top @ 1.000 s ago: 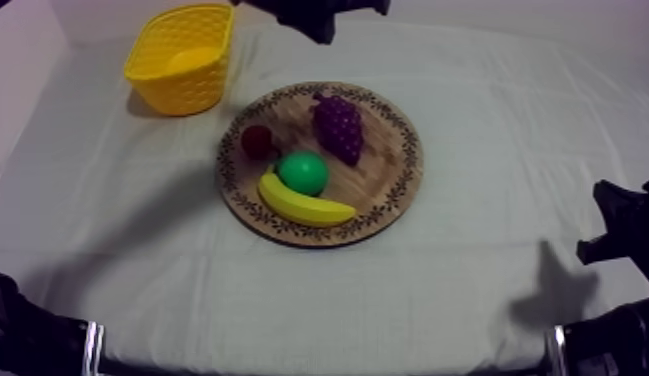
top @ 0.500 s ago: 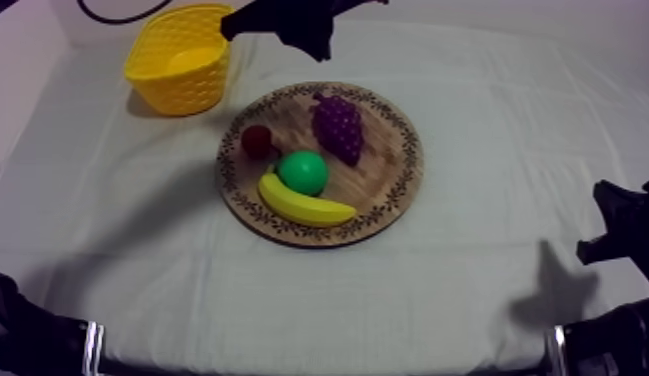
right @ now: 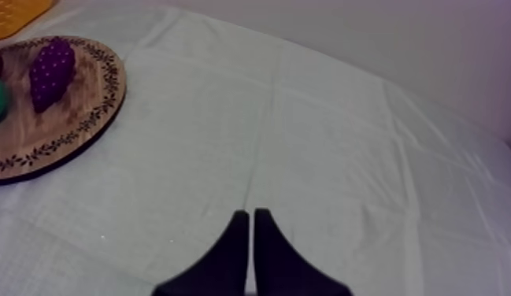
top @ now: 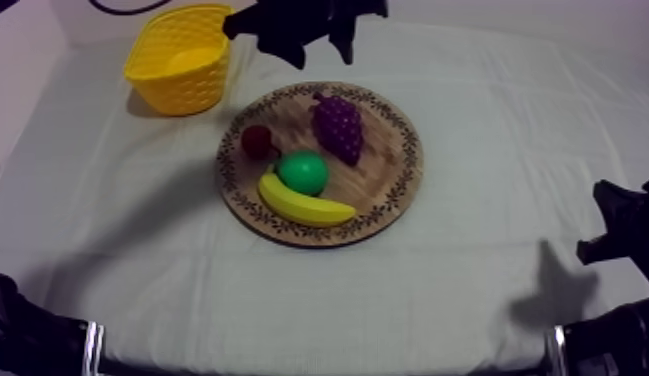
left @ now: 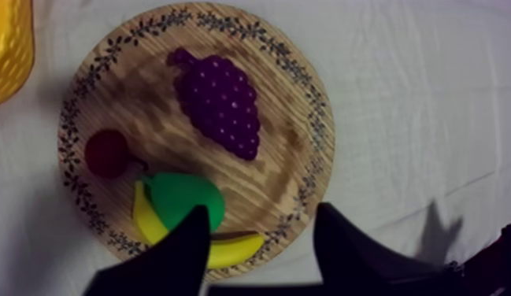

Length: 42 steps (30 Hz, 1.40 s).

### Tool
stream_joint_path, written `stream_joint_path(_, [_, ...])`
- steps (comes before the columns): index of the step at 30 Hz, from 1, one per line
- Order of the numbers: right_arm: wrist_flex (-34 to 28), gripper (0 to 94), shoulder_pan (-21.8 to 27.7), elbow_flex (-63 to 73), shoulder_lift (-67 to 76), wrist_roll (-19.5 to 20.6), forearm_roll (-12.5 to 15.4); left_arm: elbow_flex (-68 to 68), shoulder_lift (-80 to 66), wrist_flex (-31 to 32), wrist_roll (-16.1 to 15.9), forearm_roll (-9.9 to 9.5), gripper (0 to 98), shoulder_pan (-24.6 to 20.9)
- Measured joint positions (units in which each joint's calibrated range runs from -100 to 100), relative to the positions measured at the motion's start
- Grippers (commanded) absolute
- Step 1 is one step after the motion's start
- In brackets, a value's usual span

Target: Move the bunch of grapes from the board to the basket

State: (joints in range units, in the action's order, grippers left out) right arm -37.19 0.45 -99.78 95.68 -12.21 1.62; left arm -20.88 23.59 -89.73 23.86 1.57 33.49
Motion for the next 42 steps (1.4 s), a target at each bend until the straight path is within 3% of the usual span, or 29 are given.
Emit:
stream_joint_path(15, [0.1, 0.5, 0.0, 0.0, 0.0, 0.0, 0.0, 0.9, 2.6, 3.6, 0.9, 2.25, 75.3, -1.3])
stream_joint_path(42, [0.0, 0.5, 0.0, 0.0, 0.0, 0.0, 0.0, -11.1, 26.0, 4.9, 0.0, 6.03, 76.2, -3.6])
